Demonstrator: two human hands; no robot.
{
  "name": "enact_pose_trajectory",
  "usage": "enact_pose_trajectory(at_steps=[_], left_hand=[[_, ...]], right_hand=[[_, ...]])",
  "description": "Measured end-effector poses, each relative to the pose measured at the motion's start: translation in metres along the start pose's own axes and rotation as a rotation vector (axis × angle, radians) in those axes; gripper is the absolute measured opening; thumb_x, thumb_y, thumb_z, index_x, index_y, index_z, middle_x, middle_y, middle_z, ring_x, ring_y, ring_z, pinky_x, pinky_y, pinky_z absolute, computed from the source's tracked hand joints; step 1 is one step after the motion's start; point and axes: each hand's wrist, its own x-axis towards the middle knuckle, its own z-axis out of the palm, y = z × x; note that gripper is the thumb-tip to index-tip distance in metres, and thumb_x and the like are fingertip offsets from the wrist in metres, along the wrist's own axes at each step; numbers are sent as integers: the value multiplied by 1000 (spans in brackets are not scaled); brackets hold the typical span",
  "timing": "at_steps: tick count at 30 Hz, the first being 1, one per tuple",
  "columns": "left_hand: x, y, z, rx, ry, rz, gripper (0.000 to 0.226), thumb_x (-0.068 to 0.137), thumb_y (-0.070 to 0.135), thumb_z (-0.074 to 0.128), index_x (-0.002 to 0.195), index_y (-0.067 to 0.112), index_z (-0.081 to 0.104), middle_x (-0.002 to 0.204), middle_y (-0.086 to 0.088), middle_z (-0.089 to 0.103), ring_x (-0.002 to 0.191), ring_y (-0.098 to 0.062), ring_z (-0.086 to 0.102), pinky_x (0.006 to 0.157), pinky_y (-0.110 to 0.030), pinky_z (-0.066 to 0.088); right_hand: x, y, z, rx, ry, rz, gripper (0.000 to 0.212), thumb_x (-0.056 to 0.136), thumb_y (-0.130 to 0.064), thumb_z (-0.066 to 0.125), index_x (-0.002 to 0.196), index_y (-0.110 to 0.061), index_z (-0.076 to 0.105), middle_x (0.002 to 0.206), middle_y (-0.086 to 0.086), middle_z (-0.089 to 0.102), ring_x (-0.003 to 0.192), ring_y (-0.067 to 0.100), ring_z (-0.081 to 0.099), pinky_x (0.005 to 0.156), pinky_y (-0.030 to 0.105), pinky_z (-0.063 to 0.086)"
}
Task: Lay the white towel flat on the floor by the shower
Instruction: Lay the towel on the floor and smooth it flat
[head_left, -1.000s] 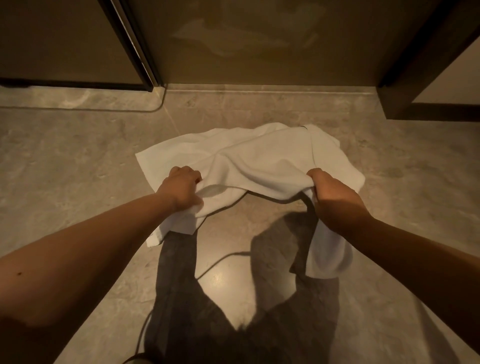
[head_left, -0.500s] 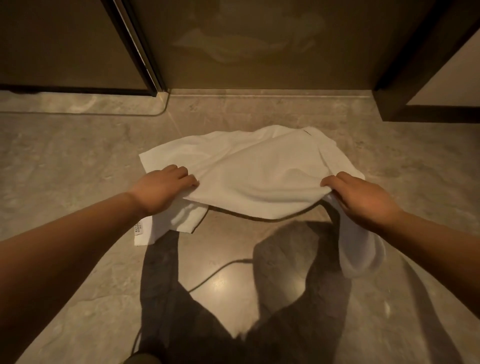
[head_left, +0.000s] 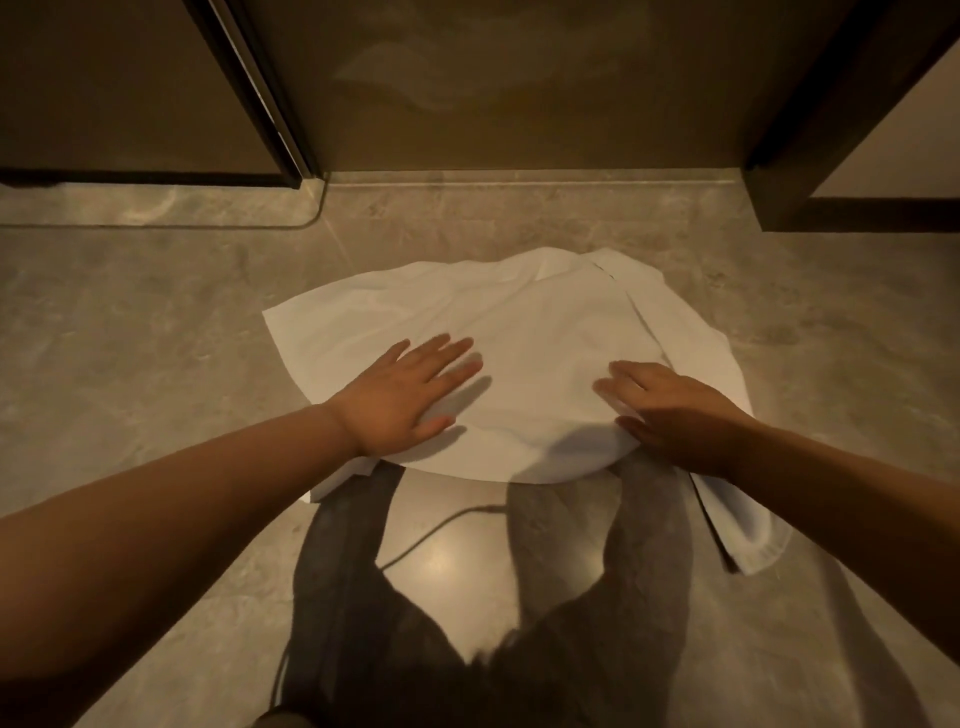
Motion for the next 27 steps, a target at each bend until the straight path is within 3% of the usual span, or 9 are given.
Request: enact_pose_trajectory(at_steps=[3, 7, 11, 14, 17, 19, 22, 24, 27], left_hand=[[20, 7, 6, -26, -159, -168, 81, 92, 60, 34, 148, 31, -18, 156, 2, -27, 144, -25, -20, 116, -51, 4], [31, 13, 21, 26, -366, -211, 85, 90, 65, 35, 150, 26, -11, 156, -3, -28, 144, -30, -18, 115, -55, 11], [21, 17, 36, 154, -396, -154, 87, 89, 68, 32, 150, 25, -12, 155, -6, -28, 143, -32, -21, 115, -55, 9], [4, 22, 48, 189, -416, -125, 90, 87, 71, 30, 146, 27, -22, 149, -9, -37, 139, -35, -29, 113, -57, 6], [-18, 27, 55, 224, -422, -105, 89, 86, 73, 23, 143, 27, -28, 147, -12, -39, 137, -38, -32, 112, -59, 2], [-30, 32, 58, 242, -407, -104, 86, 85, 75, 14, 142, 27, -29, 149, -13, -37, 136, -39, -33, 112, -61, -7], [-34, 40, 54, 240, -316, -136, 83, 83, 75, -4, 149, 26, -15, 158, -12, -17, 141, -35, -25, 110, -59, -13], [-25, 46, 46, 215, -241, -141, 81, 85, 71, -4, 151, 24, -7, 160, -10, -6, 144, -32, -17, 112, -56, -12], [1, 49, 38, 180, -130, -133, 76, 90, 67, 7, 149, 24, -16, 159, -9, -16, 144, -31, -20, 115, -53, -8]], right_hand=[[11, 0, 4, 4, 16, 74, 61, 96, -27, 47, 149, -22, 19, 158, 12, 9, 144, 28, 12, 114, 39, 19], [23, 0, 12, 54, -66, 151, 74, 90, -34, 55, 150, -25, 11, 158, 11, -3, 145, 31, 0, 113, 47, 23], [25, 3, 26, 48, -162, 170, 95, 76, -49, 66, 148, -32, 6, 158, 4, -14, 144, 27, -11, 109, 53, 28], [20, 5, 39, 15, -229, 147, 104, 70, -58, 67, 147, -34, 0, 157, 0, -18, 143, 26, -17, 109, 57, 20], [13, -2, 54, -30, -246, 93, 108, 71, -64, 61, 146, -35, -10, 157, 3, -18, 142, 29, -17, 111, 57, 6], [9, -9, 60, -30, -233, 74, 109, 71, -65, 60, 146, -35, -13, 157, 4, -19, 142, 30, -18, 111, 57, 4], [5, -15, 61, -22, -231, 56, 106, 74, -67, 57, 146, -35, -14, 156, 5, -22, 141, 30, -20, 111, 57, 6], [5, -20, 58, -9, -249, 47, 103, 76, -68, 53, 145, -36, -15, 155, 6, -25, 140, 31, -23, 111, 58, 9], [1, -34, 56, -17, -296, 16, 99, 79, -68, 49, 144, -38, -19, 150, 6, -33, 138, 36, -26, 110, 60, 11]])
